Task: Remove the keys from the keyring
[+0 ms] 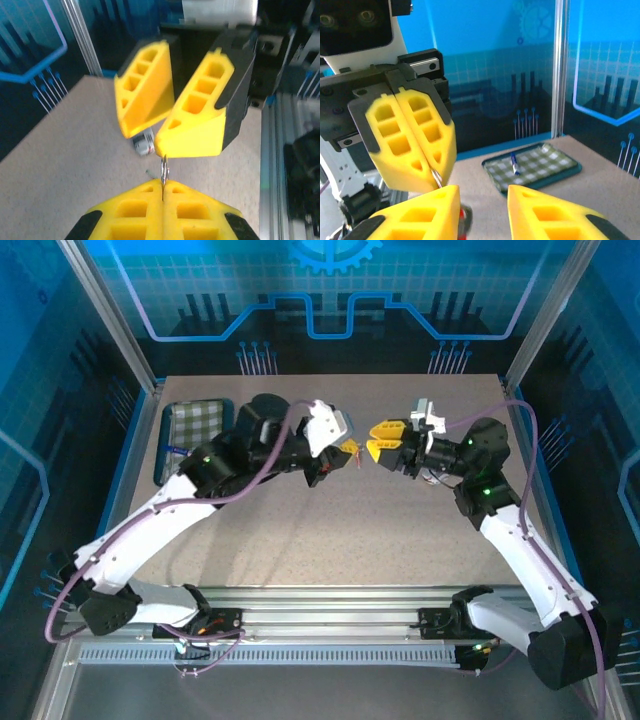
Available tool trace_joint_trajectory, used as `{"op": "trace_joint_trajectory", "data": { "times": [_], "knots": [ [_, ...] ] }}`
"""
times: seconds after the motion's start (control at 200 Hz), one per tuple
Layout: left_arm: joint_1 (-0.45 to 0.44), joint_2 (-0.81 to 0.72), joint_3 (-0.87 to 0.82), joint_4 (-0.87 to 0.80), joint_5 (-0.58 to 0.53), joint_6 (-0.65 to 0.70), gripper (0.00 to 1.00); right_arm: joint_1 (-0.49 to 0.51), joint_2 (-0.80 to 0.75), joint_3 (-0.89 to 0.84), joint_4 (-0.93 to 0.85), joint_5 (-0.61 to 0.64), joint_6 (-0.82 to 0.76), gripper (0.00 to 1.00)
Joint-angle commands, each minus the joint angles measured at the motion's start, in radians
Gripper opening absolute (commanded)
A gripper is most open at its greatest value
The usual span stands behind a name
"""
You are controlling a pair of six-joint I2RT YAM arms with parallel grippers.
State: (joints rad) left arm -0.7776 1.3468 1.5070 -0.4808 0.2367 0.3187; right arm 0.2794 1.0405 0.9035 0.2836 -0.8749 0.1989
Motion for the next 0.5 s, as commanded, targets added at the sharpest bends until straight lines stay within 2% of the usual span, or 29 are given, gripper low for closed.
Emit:
{"op": "trace_joint_trajectory", "data": {
  "times": [0.0,0.215,0.335,0.49],
  "knots": [
    [-0.02,0.035,0.056,-0.167,-0.057,0.105,0.0,0.023,-0.003,0.014,-0.177,-0.055,-0.16,0.28],
    [-0.031,0.042,0.071,-0.203,-0.049,0.111,0.0,0.027,-0.003,0.062,-0.357,-0.091,-0.285,0.25],
    [-0.033,0.039,0.071,-0.203,-0.048,0.116,0.0,0.048,0.009,0.079,-0.397,-0.105,-0.315,0.29],
    [-0.035,0.04,0.075,-0.207,-0.045,0.118,0.0,0.086,0.028,0.097,-0.419,-0.098,-0.341,0.26]
  ]
}}
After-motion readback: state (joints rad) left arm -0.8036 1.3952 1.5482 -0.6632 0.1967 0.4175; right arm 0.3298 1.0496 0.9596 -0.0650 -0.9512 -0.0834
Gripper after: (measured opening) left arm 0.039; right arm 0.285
